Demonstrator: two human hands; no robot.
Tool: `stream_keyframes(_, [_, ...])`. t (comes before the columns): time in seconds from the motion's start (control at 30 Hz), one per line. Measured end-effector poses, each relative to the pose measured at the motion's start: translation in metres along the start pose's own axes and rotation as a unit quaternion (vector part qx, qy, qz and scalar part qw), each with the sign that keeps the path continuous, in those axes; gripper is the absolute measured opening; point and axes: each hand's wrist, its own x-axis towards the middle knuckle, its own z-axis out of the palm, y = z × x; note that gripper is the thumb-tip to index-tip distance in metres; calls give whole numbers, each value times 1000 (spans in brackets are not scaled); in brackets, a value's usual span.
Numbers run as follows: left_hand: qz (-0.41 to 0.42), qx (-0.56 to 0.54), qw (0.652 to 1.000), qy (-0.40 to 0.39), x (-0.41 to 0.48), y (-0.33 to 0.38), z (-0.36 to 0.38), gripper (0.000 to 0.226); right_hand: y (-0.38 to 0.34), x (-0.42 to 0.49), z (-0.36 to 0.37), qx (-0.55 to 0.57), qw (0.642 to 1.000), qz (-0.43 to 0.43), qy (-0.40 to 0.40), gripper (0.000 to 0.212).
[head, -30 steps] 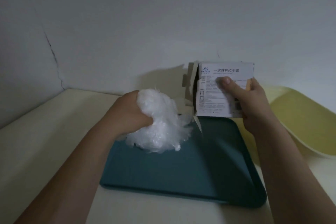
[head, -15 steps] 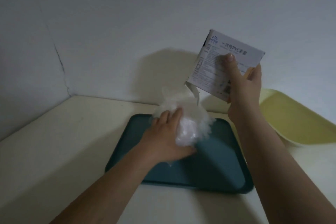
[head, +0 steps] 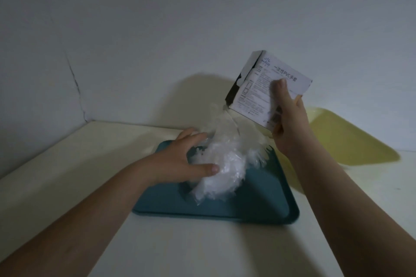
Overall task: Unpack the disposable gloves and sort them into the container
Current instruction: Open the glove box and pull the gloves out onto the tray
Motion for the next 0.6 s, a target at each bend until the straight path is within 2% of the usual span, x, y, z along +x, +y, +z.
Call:
stream_keyframes(0.1, [29, -12, 988, 152, 10, 10, -6, 75, 0, 4, 0, 11, 999, 15, -32, 71])
stream_keyframes(0.17, [97, -35, 964, 246, 19, 28, -11, 46, 2, 8, -3, 7, 997, 41, -64, 67])
stream_keyframes(0.23, [176, -32, 937, 298, 28, 47, -15, 28, 3, 11, -4, 24, 994, 68, -80, 58])
stream_keyframes(0.3, [223, -11, 921, 320, 37, 62, -16, 23, 0, 12, -6, 41, 993, 83, -76, 54])
stream_keyframes(0.37, [229, 4, 917, 326, 45, 70, -15, 25, -3, 13, -5, 51, 993, 87, -58, 54])
stream_keyframes(0.47, [228, 22, 912, 340, 51, 75, -16, 23, -3, 17, -5, -2, 995, 77, -57, 56])
stream_keyframes(0.53, [253, -16, 921, 295, 51, 83, -16, 19, -1, 18, -2, -38, 994, 68, -75, 64])
stream_keyframes(0.6, [275, -55, 926, 254, 50, 95, -13, 26, 0, 19, 4, -57, 993, 69, -79, 67])
